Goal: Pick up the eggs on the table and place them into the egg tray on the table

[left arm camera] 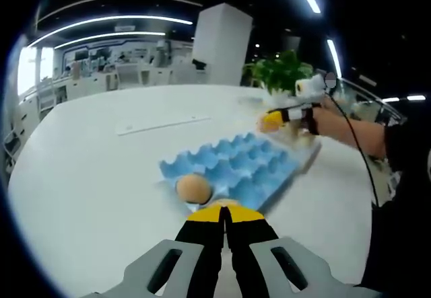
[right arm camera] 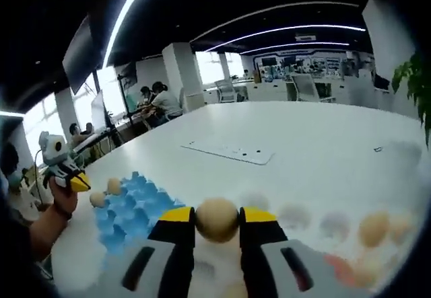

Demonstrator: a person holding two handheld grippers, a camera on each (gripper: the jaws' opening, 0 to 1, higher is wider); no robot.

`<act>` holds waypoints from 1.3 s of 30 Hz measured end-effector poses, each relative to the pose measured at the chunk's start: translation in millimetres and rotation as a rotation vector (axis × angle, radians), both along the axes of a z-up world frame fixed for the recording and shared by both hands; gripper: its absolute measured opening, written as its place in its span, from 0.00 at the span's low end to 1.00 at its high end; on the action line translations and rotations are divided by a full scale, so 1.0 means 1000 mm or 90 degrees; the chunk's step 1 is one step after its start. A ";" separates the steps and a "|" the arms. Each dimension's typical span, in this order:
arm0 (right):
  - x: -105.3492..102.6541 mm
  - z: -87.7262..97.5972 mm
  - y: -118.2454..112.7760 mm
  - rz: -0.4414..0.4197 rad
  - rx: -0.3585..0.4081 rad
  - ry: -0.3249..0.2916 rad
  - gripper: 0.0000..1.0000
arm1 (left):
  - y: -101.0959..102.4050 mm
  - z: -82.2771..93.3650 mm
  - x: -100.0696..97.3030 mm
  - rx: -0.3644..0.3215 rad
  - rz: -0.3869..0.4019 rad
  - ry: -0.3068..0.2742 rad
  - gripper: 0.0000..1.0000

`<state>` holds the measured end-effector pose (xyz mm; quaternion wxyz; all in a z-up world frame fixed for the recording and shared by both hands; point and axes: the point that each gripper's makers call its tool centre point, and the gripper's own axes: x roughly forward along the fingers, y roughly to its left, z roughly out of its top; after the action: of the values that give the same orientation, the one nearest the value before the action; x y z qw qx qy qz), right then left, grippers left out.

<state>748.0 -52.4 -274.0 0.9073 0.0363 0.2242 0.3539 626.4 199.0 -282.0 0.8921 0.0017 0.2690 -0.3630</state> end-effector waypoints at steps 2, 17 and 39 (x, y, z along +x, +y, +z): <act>-0.003 0.003 0.003 -0.001 0.014 0.003 0.26 | 0.000 0.000 -0.001 -0.001 0.000 -0.001 0.01; -0.016 0.012 0.045 0.040 0.058 0.019 0.26 | 0.002 0.001 0.001 -0.005 0.002 0.001 0.01; -0.022 0.012 0.103 0.089 0.065 0.028 0.26 | 0.000 0.002 -0.003 -0.002 0.003 -0.003 0.01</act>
<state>725.9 50.5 -261.7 0.8721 0.0746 0.2277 0.4266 623.9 199.5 -279.8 0.8936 0.0005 0.2665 -0.3613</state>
